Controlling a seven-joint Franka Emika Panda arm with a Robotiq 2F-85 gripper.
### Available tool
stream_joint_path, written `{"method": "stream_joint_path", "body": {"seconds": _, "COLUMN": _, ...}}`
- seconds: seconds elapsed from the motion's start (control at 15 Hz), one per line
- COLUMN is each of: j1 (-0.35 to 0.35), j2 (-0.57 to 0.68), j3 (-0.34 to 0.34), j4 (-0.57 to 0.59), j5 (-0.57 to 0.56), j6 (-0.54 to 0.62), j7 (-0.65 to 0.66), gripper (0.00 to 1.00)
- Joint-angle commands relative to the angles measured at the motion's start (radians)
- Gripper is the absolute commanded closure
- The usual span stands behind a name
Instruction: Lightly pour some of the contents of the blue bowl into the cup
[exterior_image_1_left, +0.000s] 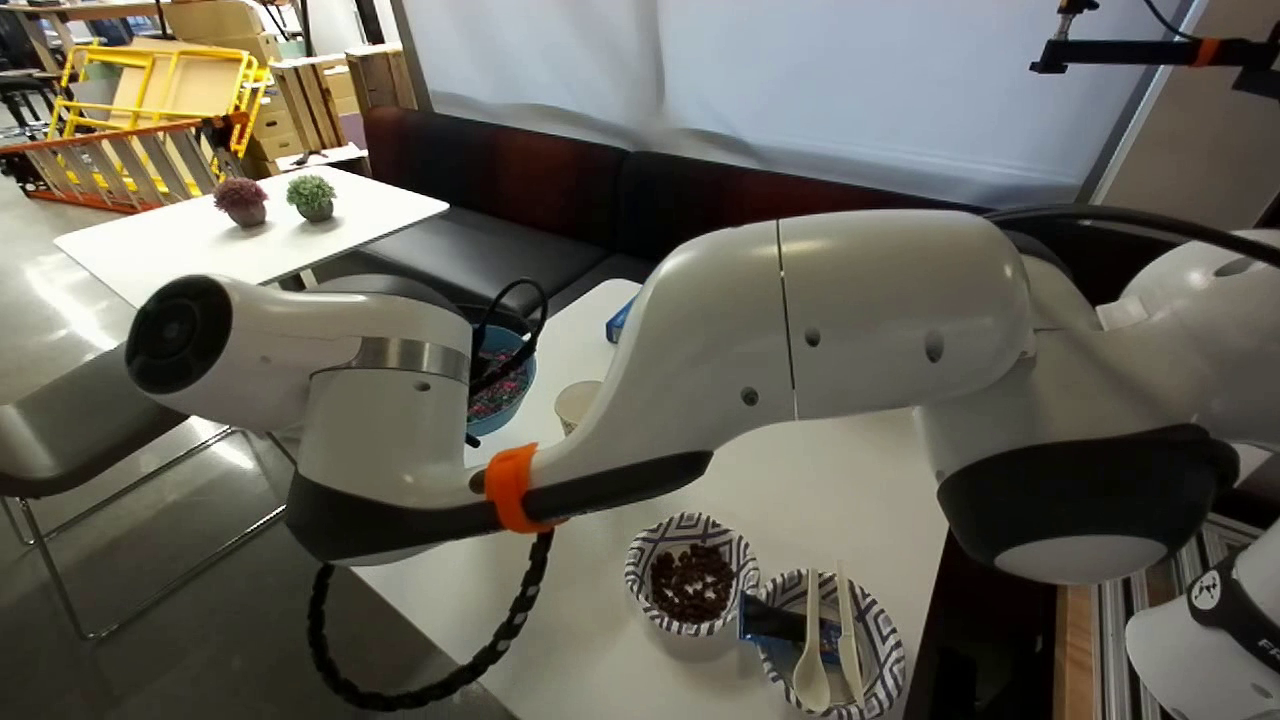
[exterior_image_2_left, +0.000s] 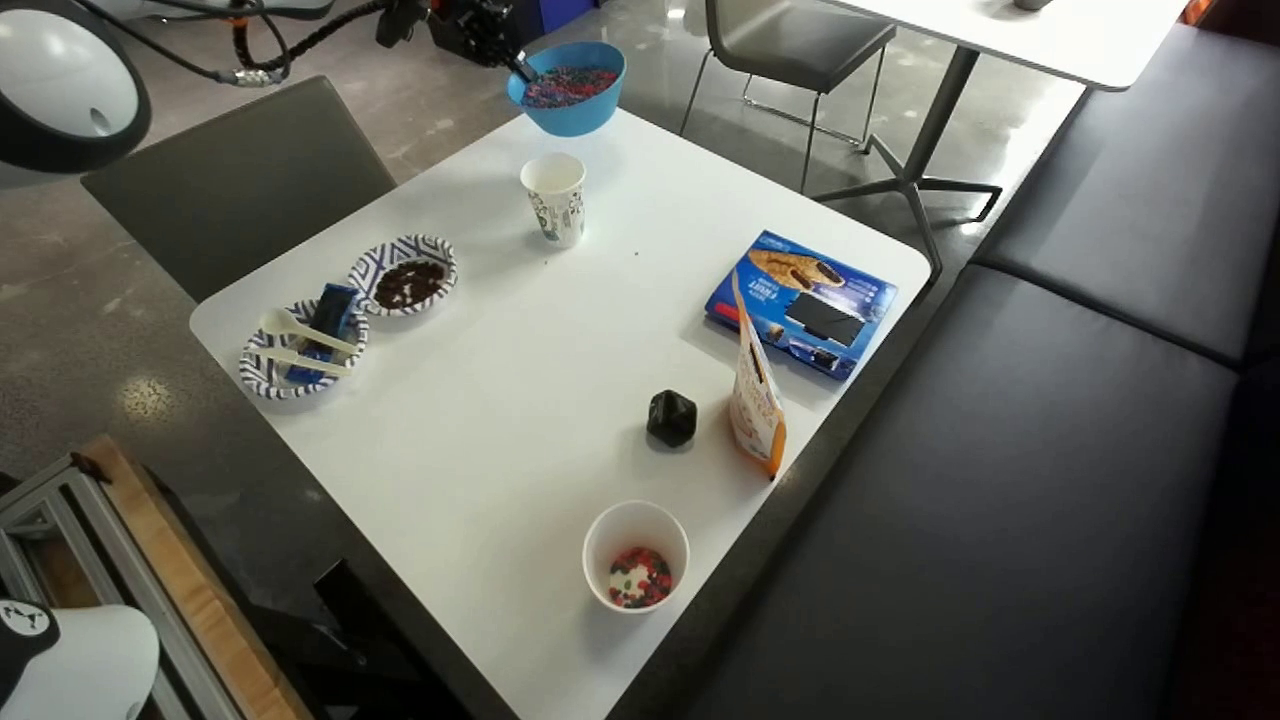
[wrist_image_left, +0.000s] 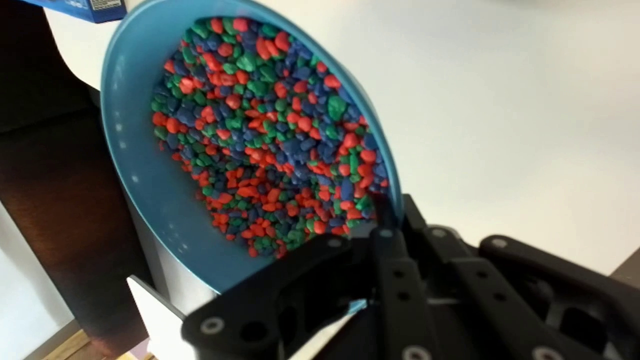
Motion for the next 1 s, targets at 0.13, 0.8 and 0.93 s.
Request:
{"method": "stream_joint_path", "body": {"seconds": 0.13, "j1": 0.015, "j2": -0.098, "j3": -0.004, "j4": -0.017, "j5": -0.009, "j6": -0.093, "j7": -0.095, "gripper": 0.99}}
{"method": "stream_joint_path", "body": {"seconds": 0.8, "j1": 0.018, "j2": -0.225, "j3": 0.041, "j4": -0.048, "j5": 0.013, "j6": -0.179, "j7": -0.159, "gripper": 0.99}}
{"method": "stream_joint_path", "body": {"seconds": 0.93, "j1": 0.009, "j2": -0.24, "j3": 0.053, "j4": -0.058, "j5": 0.031, "j6": -0.173, "j7": -0.152, "gripper": 0.99}}
